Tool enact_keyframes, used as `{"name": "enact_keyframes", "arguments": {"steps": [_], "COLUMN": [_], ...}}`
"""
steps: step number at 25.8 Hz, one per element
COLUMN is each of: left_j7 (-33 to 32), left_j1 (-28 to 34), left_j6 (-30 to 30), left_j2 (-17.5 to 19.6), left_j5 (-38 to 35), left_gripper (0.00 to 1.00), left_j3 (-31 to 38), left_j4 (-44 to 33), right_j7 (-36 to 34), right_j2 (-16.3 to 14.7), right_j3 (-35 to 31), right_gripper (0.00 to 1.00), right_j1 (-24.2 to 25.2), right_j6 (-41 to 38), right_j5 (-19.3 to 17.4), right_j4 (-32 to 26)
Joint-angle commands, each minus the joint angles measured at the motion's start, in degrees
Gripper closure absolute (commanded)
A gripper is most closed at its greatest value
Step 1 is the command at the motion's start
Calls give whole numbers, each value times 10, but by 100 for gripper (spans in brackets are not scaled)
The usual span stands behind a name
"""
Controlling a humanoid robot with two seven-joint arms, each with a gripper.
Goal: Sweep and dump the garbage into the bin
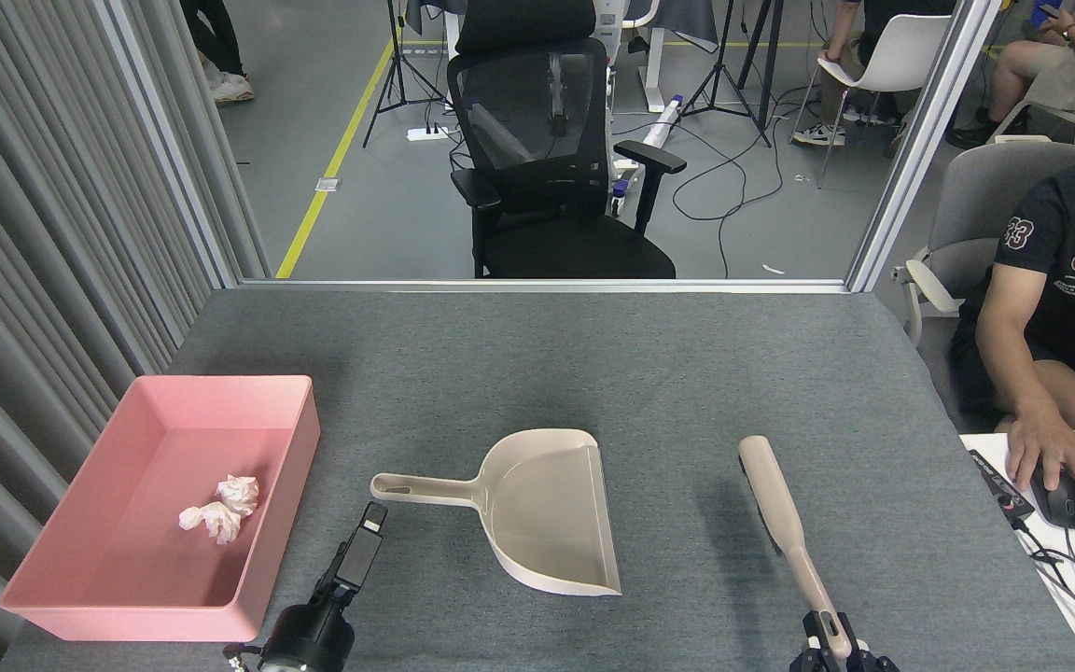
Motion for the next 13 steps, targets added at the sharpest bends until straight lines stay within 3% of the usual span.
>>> {"name": "enact_keyframes", "arguments": {"steps": [1,7,10,13], "left_j7": [-5,0,-2,3], "left_j1": [55,116,114,105], "left_j6": [-4,-4,-4,-10], "left_j2": [12,7,18,27], "left_j5": [1,-12,-123,-242], "left_gripper": [1,1,1,1], "left_j3": [-1,1,17,52], "left_j4": [-75,-216,-231,-232], "right_j7": [-1,0,-1,0], "right_j2": [-4,-4,-11,-13], "right_j3": [0,0,-4,-14], "right_gripper": [62,58,51,31], "right_j1": [1,1,2,-2], "right_j6": [0,0,-1,-4], "right_j5": [15,16,11,1], "right_j4": [0,0,-4,-11]}}
